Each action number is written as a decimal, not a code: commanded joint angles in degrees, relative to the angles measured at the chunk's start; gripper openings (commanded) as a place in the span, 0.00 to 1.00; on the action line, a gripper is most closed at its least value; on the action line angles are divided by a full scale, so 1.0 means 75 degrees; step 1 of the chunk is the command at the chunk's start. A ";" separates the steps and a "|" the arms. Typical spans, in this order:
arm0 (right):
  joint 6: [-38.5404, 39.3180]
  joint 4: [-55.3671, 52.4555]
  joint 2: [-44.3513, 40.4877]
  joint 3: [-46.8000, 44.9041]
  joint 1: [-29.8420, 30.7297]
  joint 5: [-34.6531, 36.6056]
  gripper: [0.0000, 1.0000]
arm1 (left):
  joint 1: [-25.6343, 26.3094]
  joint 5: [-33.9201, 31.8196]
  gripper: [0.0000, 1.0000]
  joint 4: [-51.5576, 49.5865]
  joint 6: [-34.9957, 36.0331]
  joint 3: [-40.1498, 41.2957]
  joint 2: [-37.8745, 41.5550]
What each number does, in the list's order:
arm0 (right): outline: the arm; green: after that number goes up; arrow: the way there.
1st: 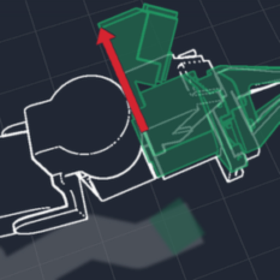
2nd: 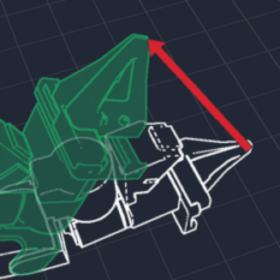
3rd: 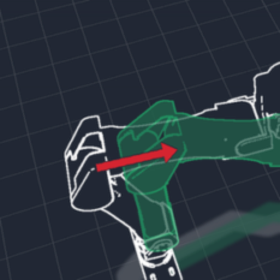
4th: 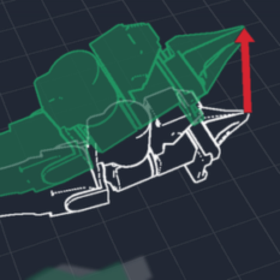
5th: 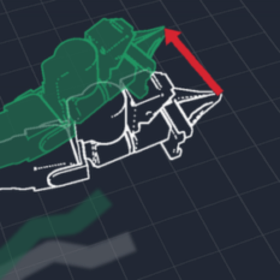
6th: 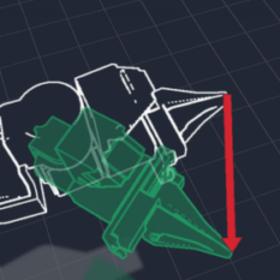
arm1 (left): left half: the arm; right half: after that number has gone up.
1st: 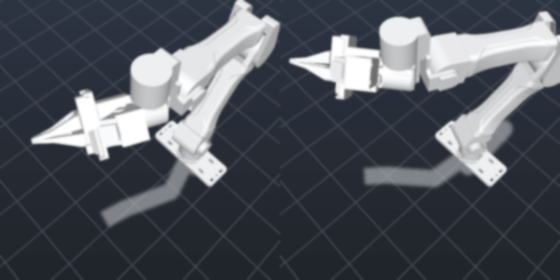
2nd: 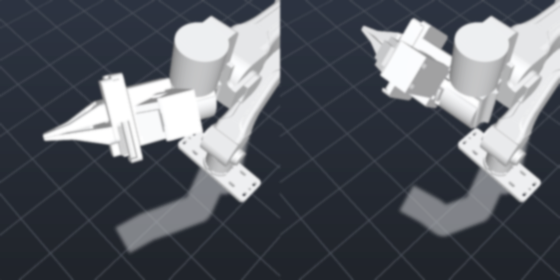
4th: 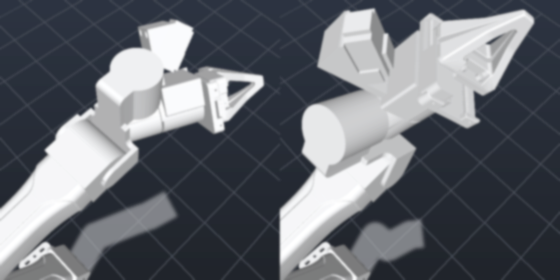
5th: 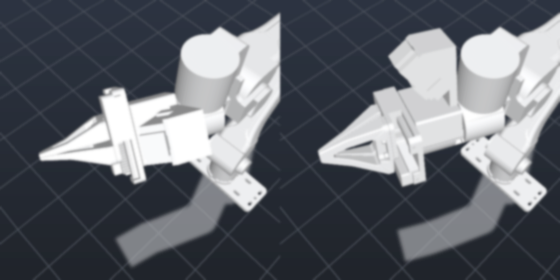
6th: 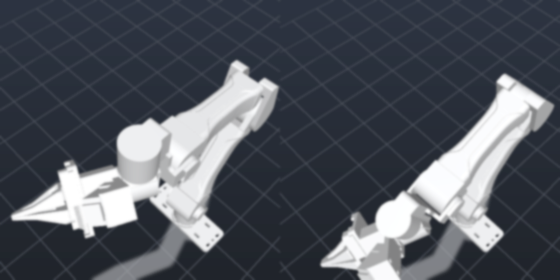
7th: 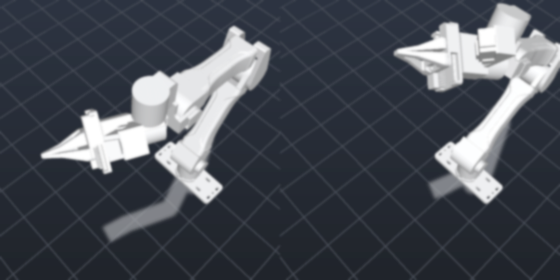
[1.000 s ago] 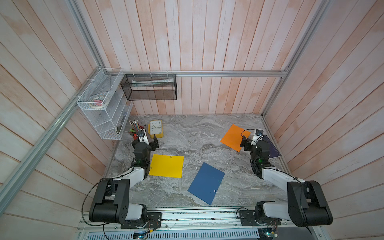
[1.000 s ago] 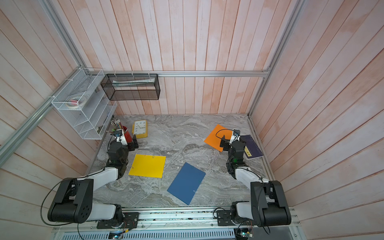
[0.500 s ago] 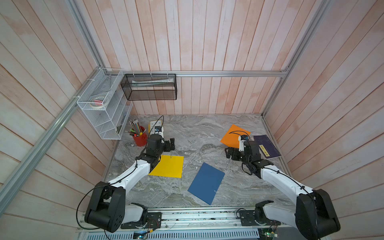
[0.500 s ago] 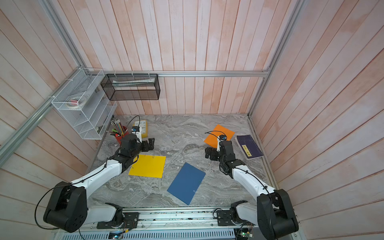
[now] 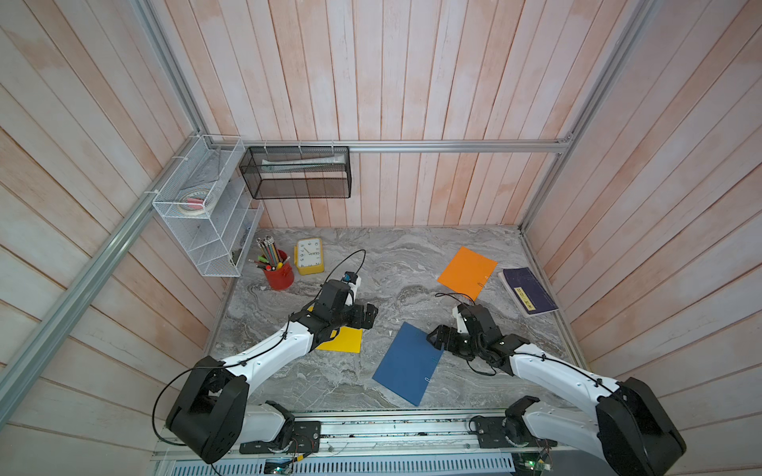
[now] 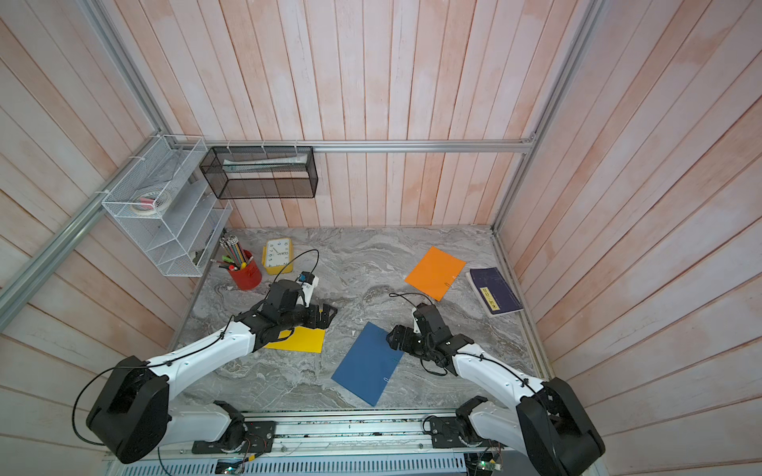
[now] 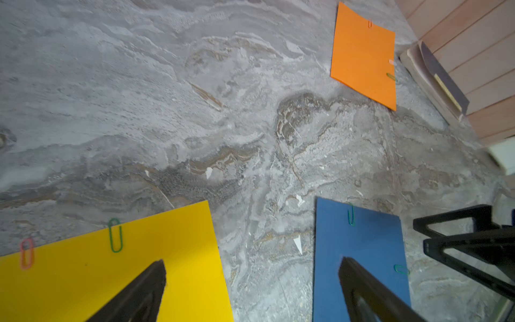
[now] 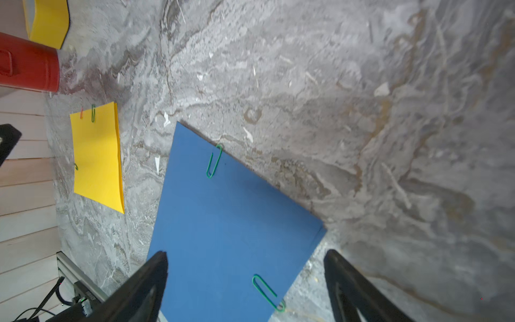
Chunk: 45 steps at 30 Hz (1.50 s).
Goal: Unclip the paperclips from the documents
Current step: Move the document to the center of the board.
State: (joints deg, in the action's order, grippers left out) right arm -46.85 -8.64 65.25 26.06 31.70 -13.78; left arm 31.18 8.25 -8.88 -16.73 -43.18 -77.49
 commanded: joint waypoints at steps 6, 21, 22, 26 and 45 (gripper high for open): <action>-0.1381 0.0074 -0.0098 -0.0534 0.0487 -0.0081 0.78 | 0.0446 0.0529 1.00 -0.0581 0.0205 -0.0451 -0.0739; -0.0686 0.0342 0.1776 0.0713 0.0391 0.0221 0.77 | 0.0589 0.1061 1.00 -0.0831 0.0008 -0.0511 -0.1452; -0.0588 0.0384 0.1940 0.0836 0.0369 0.0181 0.77 | 0.0600 0.1157 1.00 -0.0856 -0.0052 -0.0512 -0.1512; -0.0062 0.0345 0.2562 0.1440 0.0285 -0.0071 0.77 | 0.0682 0.1412 1.00 -0.1019 -0.0242 -0.0596 -0.1639; 0.0926 -0.1447 0.0902 0.1011 0.0197 -0.0484 0.71 | 0.1728 0.1112 0.77 -0.1470 -0.1841 -0.1024 -0.2427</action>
State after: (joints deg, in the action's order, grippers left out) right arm -40.58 -17.67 72.31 34.70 32.64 -16.08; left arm 43.27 17.69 -18.87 -27.73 -49.39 -93.67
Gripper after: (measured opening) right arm 0.713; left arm 0.778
